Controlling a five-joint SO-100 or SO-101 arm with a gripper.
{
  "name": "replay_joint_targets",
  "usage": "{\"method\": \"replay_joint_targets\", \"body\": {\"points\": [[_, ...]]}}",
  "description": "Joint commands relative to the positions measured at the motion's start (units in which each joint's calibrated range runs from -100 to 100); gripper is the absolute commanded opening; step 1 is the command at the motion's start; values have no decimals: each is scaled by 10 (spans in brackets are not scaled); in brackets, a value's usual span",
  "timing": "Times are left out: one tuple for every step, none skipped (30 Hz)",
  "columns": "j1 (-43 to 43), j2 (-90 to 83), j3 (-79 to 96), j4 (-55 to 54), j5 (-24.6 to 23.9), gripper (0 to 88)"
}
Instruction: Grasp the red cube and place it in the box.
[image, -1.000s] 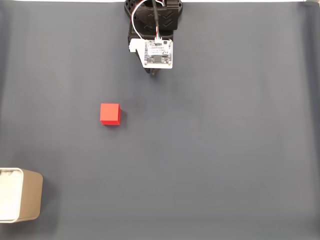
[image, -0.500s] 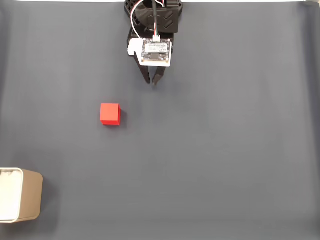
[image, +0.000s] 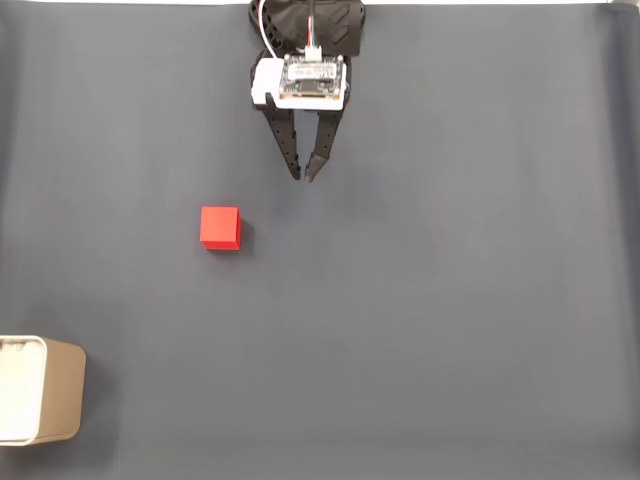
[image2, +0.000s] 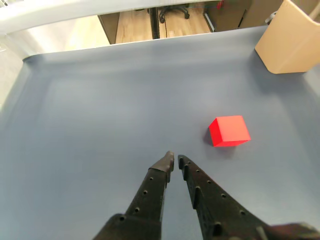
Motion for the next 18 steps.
{"method": "replay_joint_targets", "body": {"points": [[-1, 36, -82, 0, 2, 2], [1, 51, -100, 7, 4, 2], [5, 65, -116, 15, 6, 2], [9, 79, -134, 22, 7, 2], [13, 92, -149, 28, 9, 2], [17, 104, -165, 37, 11, 3], [21, 115, -179, 45, 13, 3], [24, 125, -192, 53, 15, 3], [28, 136, -206, 63, 17, 4], [31, 145, -219, 73, 20, 4], [35, 154, -230, 83, 23, 6], [40, 162, -241, 93, 26, 7], [44, 169, -249, 100, 29, 8], [49, 175, -256, 105, 31, 11], [54, 181, -261, 112, 34, 14], [59, 187, -267, 118, 37, 15], [64, 194, -273, 124, 39, 16], [69, 202, -281, 132, 42, 16]]}}
